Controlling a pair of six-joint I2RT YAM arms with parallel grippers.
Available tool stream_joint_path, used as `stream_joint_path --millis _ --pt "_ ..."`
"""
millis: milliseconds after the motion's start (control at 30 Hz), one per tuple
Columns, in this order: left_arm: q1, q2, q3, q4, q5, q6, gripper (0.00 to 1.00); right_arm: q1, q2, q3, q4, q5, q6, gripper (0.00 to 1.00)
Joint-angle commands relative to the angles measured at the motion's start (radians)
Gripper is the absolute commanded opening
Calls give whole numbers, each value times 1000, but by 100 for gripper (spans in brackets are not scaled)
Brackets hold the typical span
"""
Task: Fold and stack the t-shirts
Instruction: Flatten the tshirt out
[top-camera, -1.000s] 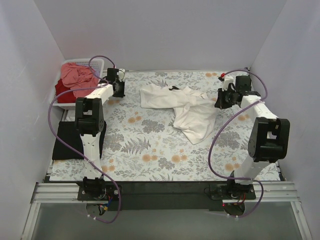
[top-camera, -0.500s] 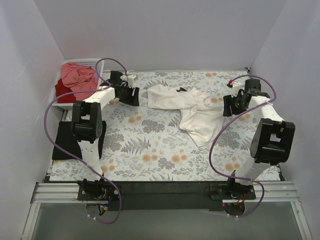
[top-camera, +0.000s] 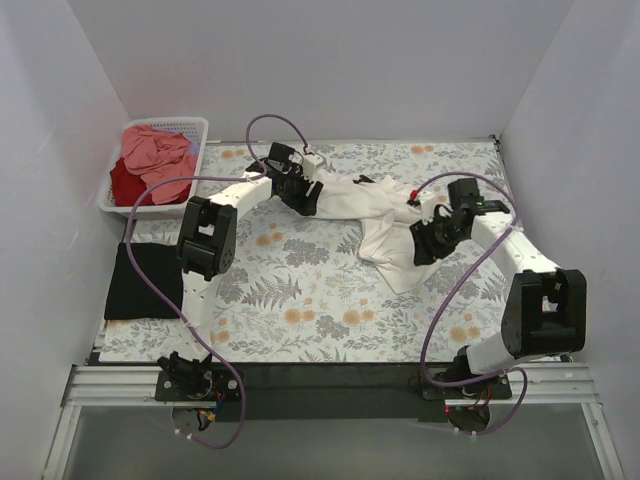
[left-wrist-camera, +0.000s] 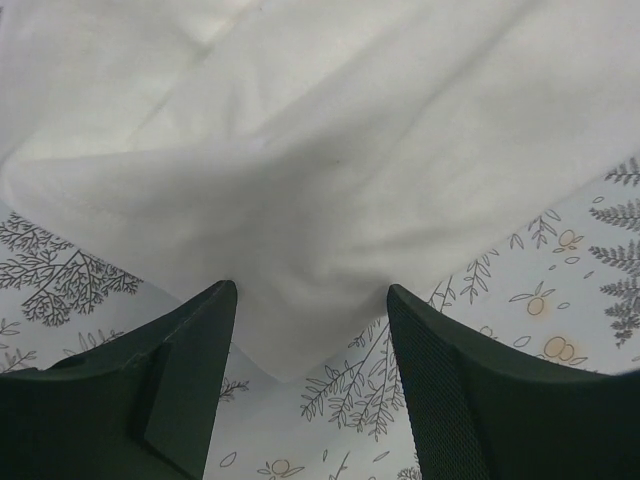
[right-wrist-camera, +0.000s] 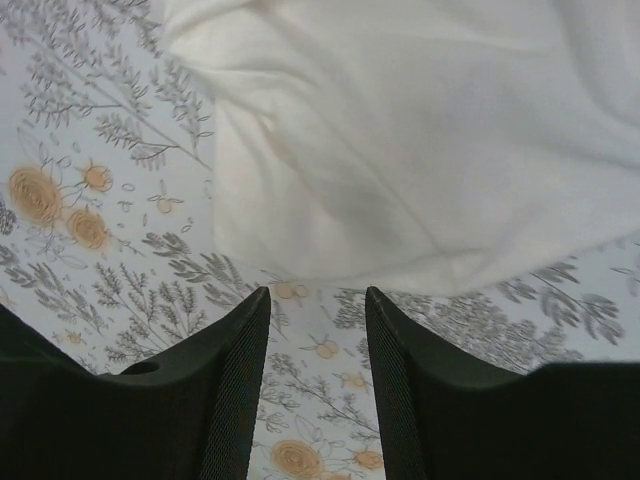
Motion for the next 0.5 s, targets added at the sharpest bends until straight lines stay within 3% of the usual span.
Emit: stream_joint_path --millis 0,233,467 --pt "-8 0 28 -7 -38 46 61 123 -14 -57 -28 22 -25 50" --pt "-17 17 -48 -12 -100 58 58 287 5 -130 61 134 -8 56" --pt "-16 -3 -72 -22 -105 57 49 433 93 -173 166 226 30 53"
